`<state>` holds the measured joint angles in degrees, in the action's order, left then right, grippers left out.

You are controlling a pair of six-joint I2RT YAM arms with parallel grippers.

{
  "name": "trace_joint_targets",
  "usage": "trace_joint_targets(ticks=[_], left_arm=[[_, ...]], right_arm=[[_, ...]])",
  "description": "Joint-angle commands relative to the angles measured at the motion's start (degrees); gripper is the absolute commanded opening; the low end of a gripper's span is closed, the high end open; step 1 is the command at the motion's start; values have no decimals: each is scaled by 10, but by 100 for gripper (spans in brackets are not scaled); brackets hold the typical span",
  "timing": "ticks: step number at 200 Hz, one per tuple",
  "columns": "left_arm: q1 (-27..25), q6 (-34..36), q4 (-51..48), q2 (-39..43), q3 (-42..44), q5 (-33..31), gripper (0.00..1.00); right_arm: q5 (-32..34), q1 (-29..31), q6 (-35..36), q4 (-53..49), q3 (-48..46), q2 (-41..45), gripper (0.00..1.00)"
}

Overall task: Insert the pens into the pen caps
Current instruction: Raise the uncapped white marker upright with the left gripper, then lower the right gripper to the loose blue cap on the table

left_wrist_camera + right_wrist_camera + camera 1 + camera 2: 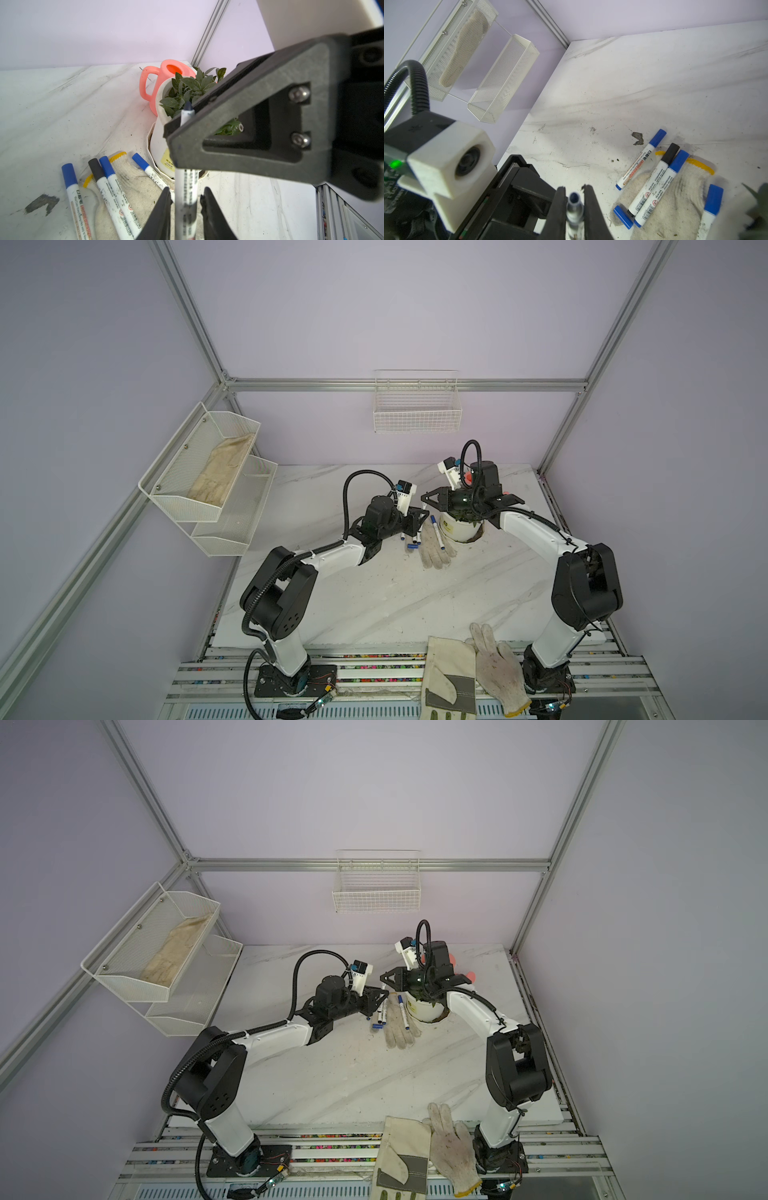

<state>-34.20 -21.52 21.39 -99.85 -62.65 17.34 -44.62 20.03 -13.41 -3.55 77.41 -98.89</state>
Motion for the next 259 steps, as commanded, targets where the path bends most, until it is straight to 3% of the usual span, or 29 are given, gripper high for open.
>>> trace_joint_targets(ticks=[1,63,112,156,181,199,221,236,259], left_arm=[[-1,2,16,15,12,21,24],[-1,-5,15,0,-7,52,24],[-1,-13,16,-4,-9,60,33],[-1,-13,18,-3,-8,64,18],[1,-19,16,-2,-6,57,0],[5,-36,19,2,6,20,0],[22,-78,28,12,35,-49,0],[32,-100,13,24,55,-126,0],[40,-108,-36,45,73,-236,0]], right_arm=[[-11,0,-2,17,10,22,0],[-10,-2,-1,16,8,26,0],[-16,-2,-2,18,7,26,0],[-16,-4,-1,18,6,27,0],[-18,-5,1,16,6,27,0],[0,-4,10,-1,2,27,4],[33,0,50,-56,-3,23,28],[76,11,86,-96,-9,21,38],[164,54,141,-159,-7,5,43]])
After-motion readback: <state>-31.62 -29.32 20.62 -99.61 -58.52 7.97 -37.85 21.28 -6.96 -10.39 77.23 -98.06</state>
